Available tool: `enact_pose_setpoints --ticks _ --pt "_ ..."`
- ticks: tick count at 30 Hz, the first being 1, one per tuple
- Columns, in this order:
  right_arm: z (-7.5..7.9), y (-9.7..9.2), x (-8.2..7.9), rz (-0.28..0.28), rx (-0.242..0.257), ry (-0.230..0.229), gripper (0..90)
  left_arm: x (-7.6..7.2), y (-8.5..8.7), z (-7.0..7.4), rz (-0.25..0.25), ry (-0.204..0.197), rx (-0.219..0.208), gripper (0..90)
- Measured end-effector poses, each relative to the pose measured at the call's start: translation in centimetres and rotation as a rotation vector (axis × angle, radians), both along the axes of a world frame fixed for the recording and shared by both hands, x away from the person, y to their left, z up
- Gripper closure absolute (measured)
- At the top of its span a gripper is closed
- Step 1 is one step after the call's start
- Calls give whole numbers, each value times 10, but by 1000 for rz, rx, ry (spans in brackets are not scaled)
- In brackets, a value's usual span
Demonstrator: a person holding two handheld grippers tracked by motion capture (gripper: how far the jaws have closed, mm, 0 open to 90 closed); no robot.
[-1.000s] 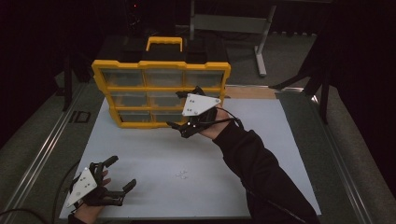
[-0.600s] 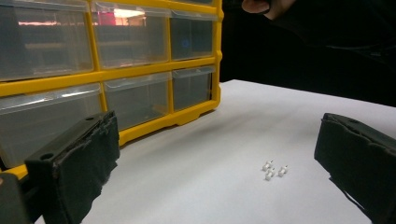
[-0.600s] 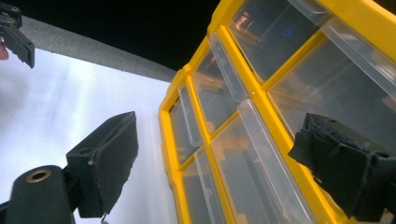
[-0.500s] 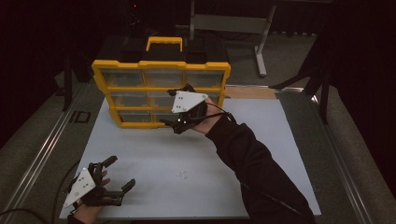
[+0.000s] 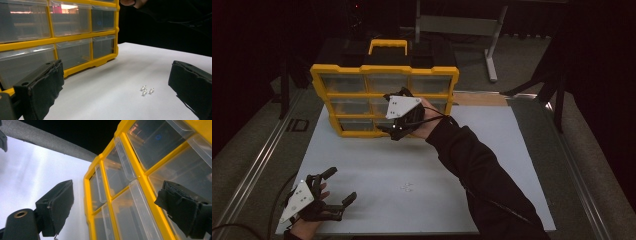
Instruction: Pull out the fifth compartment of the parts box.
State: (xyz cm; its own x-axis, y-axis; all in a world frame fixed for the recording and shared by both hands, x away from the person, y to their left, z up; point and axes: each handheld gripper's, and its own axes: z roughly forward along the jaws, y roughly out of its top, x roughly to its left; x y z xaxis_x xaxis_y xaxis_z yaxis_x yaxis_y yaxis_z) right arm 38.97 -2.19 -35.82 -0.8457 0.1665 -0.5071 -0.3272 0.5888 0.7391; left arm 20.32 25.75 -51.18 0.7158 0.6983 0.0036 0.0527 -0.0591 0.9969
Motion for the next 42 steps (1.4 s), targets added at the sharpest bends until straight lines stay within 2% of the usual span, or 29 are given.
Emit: enact_pose_setpoints --ticks 7,10,13,15,18,21,23,25,27,29,34,42 --pt "-4 10 4 23 -50 -10 99 1 0 0 1 2 -4 1" --pt "-6 15 5 43 -61 -5 100 0 0 0 2 3 -5 1" --pt "-7 21 8 41 -60 -9 104 0 0 0 1 3 -6 1" --pt "-7 23 11 29 -44 -11 140 0 0 0 1 2 -6 1" --pt "-6 26 17 26 -57 -11 166 0 1 0 1 5 -13 1" --pt "-6 26 23 28 -59 9 207 0 2 0 -1 15 -27 1" --pt "-7 27 27 23 -73 -1 237 0 2 0 2 14 -26 1" --pt "-8 27 30 29 -78 -14 254 0 2 0 2 13 -25 1" --pt "-9 27 32 33 -90 -34 311 0 2 0 1 14 -26 1" --pt "-11 27 32 42 -95 -89 342 0 2 0 1 14 -26 1" --pt "-14 29 34 48 -137 -165 416 0 2 0 1 14 -26 1" --pt "-15 31 40 68 -172 -217 485 0 2 -1 -3 15 -26 1"
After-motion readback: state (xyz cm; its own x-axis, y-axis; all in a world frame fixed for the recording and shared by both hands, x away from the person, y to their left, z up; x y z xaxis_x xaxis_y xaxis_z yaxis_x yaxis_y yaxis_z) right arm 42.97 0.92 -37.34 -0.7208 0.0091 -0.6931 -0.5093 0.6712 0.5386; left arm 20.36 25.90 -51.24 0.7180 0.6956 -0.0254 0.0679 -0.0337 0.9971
